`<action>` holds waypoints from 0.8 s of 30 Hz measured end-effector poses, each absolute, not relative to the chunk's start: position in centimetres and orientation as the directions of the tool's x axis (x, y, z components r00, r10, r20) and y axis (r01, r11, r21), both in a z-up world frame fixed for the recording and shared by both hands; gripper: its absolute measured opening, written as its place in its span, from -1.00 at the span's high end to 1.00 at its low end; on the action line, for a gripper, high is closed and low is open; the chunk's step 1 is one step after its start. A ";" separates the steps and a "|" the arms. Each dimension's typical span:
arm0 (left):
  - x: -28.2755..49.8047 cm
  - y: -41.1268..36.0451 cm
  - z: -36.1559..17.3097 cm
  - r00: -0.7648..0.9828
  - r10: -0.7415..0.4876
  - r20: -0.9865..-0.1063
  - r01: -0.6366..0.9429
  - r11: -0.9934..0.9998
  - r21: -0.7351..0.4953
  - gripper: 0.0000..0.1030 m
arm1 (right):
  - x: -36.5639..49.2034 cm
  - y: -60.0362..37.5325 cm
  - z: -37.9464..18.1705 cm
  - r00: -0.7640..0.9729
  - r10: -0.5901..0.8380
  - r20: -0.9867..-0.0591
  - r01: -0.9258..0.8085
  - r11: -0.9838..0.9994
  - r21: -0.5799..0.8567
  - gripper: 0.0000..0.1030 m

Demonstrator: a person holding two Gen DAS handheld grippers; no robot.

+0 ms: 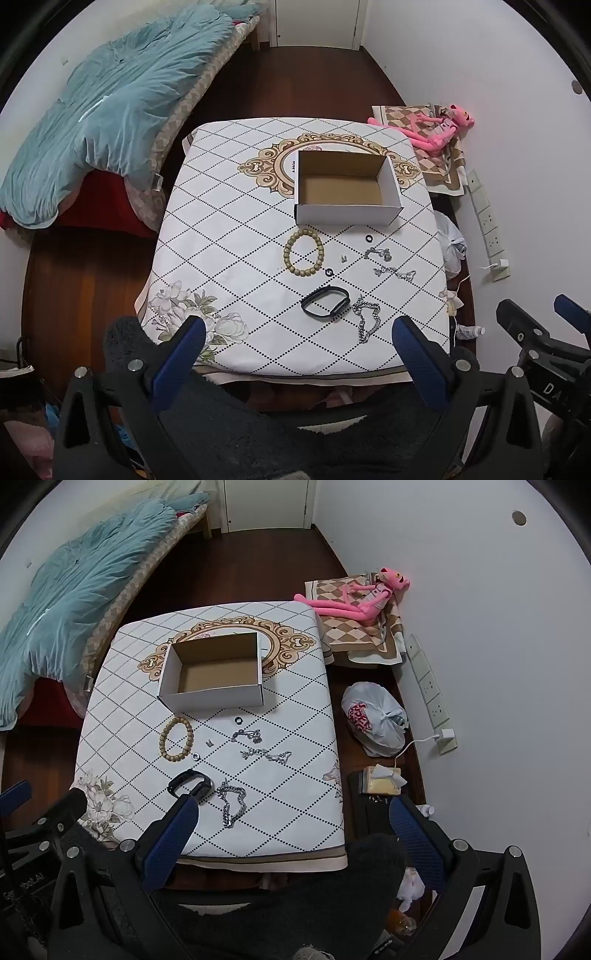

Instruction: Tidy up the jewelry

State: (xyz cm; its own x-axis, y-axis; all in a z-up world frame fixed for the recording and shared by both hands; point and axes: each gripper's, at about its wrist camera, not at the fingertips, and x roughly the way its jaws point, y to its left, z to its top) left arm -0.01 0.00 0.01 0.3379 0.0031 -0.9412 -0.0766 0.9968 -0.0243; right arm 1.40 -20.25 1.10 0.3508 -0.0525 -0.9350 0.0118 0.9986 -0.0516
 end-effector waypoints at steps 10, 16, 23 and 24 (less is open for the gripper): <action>0.2 0.1 0.3 0.340 0.006 -0.940 -0.079 0.997 -0.022 -1.00 | 1.3 -20.1 1.2 0.354 -0.057 -0.933 0.012 0.998 -0.057 -1.00; 0.3 0.3 0.8 0.347 0.004 -0.938 -0.077 0.997 -0.025 -1.00 | 1.3 -20.1 1.3 0.353 -0.063 -0.934 0.013 0.998 -0.062 -1.00; 0.3 0.1 0.8 0.350 0.007 -0.937 -0.077 0.997 -0.022 -1.00 | 1.7 -20.2 1.3 0.352 -0.064 -0.934 0.013 0.998 -0.064 -1.00; 0.3 0.1 0.8 0.349 0.008 -0.937 -0.077 0.997 -0.020 -1.00 | 1.7 -20.2 1.4 0.352 -0.063 -0.934 0.013 0.998 -0.062 -1.00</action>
